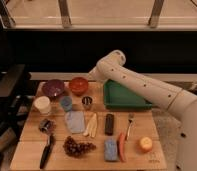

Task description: Stack bowls on top of each other

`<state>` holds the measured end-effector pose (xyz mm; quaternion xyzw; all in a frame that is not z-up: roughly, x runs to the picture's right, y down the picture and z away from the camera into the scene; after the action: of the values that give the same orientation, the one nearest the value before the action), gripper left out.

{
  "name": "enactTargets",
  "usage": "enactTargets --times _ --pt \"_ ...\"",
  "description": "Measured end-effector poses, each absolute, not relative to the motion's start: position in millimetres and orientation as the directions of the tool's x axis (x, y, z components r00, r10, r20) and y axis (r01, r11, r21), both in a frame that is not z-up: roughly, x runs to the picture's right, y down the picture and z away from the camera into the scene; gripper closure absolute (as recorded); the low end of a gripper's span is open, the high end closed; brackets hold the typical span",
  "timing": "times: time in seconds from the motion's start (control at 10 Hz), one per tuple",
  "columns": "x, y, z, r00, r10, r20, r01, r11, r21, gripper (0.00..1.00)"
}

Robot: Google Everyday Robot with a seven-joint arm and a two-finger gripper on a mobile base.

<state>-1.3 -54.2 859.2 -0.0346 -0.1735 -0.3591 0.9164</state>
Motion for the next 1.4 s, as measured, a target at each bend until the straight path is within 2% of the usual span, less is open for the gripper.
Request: enactTargets --times 0.3,0.6,1.0,1.2,1.4 --pt "-19.1 -39.5 918.6 0.662 -0.659 0.357 0.683 0.727 0.075 0.35" --pt "-44.2 -22.5 957.0 0.622 -0.667 0.409 0.706 0.704 0.073 0.35" --pt "-68.1 -10.1 976.4 0.567 -0.662 0.49 0.729 0.68 0.076 0.37" --pt "-71.5 -6.4 977.9 0.552 -0.656 0.515 0.731 0.678 0.079 0.53" --pt "-72.2 -3.9 977.0 0.548 -0.652 0.524 0.733 0.676 0.076 0.75"
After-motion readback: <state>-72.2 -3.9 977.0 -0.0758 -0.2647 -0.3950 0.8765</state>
